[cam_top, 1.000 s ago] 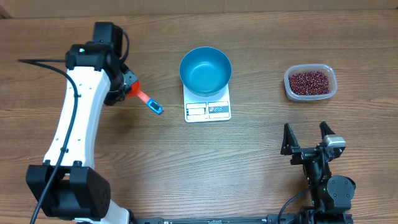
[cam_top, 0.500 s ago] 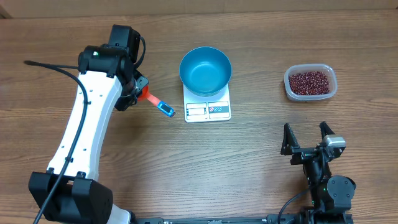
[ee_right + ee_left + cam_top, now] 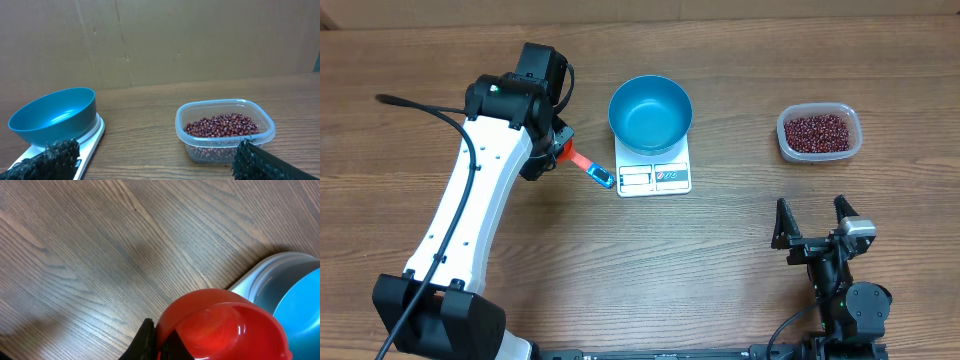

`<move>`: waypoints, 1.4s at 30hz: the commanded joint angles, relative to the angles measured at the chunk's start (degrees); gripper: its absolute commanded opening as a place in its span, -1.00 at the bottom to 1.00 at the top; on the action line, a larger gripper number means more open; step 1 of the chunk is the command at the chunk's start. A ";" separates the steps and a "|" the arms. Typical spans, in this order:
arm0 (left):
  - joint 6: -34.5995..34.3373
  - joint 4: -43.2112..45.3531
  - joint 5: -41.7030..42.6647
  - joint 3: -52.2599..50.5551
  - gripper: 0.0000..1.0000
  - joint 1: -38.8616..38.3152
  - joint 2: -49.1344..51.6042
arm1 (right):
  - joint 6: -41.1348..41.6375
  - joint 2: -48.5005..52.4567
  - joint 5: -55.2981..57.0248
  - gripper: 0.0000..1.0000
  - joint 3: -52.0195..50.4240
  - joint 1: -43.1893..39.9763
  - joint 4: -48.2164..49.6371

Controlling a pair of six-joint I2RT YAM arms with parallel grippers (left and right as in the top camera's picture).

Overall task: Scoop item into bowl and weigh 150g on scale
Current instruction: 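Lift the red scoop with the left gripper toward the scale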

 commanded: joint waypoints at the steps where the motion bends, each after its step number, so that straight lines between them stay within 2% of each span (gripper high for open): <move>1: -4.57 -0.57 0.28 1.29 -0.92 -0.17 -1.53 | 0.04 -0.57 0.74 1.00 -0.61 0.48 0.20; 42: -7.15 -0.63 0.63 1.29 -0.92 -0.17 -1.53 | 0.04 -0.57 0.74 1.00 -0.61 0.48 0.20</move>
